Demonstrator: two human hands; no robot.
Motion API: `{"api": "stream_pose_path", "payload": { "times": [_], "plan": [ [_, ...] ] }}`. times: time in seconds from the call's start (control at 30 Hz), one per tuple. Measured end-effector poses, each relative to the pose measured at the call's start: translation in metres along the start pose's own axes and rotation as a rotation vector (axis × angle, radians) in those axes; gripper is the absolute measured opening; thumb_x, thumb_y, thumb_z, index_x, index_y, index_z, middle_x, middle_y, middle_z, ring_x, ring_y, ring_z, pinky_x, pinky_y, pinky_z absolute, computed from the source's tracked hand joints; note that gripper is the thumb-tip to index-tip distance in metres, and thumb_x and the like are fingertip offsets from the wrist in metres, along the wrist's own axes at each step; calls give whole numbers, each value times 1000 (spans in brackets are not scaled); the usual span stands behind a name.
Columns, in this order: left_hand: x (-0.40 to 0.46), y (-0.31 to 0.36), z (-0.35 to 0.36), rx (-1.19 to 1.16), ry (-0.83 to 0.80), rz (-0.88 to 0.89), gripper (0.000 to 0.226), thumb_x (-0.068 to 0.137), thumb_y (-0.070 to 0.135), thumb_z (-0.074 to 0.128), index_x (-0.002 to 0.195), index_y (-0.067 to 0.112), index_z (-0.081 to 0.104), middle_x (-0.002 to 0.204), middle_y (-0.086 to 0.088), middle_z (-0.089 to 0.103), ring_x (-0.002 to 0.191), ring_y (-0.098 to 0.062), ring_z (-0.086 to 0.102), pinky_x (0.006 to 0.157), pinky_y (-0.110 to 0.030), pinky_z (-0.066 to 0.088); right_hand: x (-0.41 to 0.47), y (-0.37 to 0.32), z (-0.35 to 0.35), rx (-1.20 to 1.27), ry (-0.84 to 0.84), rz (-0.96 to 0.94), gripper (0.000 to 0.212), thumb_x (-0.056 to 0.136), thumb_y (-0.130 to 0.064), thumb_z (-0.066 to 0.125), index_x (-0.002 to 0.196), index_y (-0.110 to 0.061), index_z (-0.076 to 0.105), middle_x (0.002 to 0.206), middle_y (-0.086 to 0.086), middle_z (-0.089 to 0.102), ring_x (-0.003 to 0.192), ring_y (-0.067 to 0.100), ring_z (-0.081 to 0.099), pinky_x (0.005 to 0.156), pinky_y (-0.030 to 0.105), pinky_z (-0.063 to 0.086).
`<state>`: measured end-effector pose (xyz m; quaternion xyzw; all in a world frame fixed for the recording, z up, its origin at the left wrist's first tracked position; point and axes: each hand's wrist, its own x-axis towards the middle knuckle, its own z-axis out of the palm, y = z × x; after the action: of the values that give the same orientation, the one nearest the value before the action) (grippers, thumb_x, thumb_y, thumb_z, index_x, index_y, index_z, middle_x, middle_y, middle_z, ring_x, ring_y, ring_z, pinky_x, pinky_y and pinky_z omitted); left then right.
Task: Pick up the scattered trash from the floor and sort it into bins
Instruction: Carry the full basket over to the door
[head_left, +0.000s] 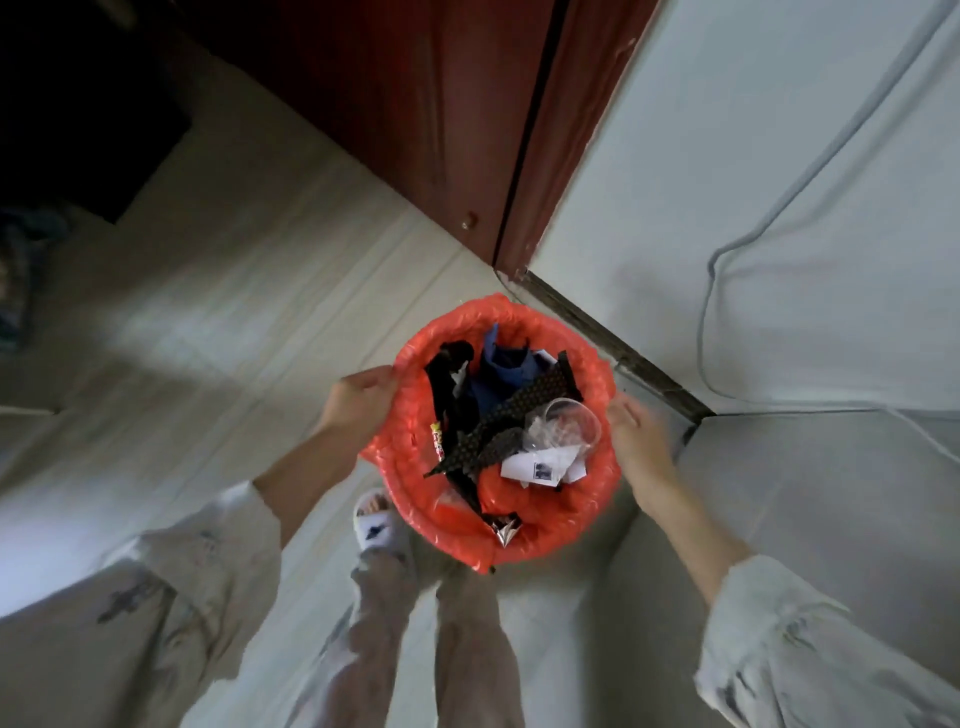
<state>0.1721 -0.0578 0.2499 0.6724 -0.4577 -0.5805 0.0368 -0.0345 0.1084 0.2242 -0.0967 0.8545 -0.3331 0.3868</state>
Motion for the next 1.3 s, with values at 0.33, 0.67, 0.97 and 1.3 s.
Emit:
{"api": "stream_pose_path", "payload": {
  "times": [0.33,0.67,0.97,1.3],
  "plan": [
    [167,-54,130,-19,-59,-50,25,89,11,50,72,24,63,51,11,55,48,-5,50,60,-24,42,201,109,41,13,30,186,11,86,-22,51,82,-24,61,84,-3,59,71,8,51,65,23,41],
    [231,-37,194,-70,-185,-8,21,85,9,51,78,22,66,69,3,56,49,-3,52,54,-17,43,281,124,21,46,172,287,28,81,-21,46,53,-24,41,60,-2,38,56,15,34,56,27,28],
    [186,1,175,788,-474,286,47,92,17,46,138,19,38,127,-13,53,106,-28,55,84,-31,44,239,79,13,-148,-3,211,16,90,-29,43,85,-23,58,96,7,67,89,27,63,85,40,51],
    [30,60,42,449,-162,302,27,93,15,51,117,11,60,118,-4,62,103,-21,59,89,-24,40,95,-111,10,-451,-258,-212,37,92,-29,40,125,-19,52,123,2,59,112,23,57,80,16,47]
  ]
}}
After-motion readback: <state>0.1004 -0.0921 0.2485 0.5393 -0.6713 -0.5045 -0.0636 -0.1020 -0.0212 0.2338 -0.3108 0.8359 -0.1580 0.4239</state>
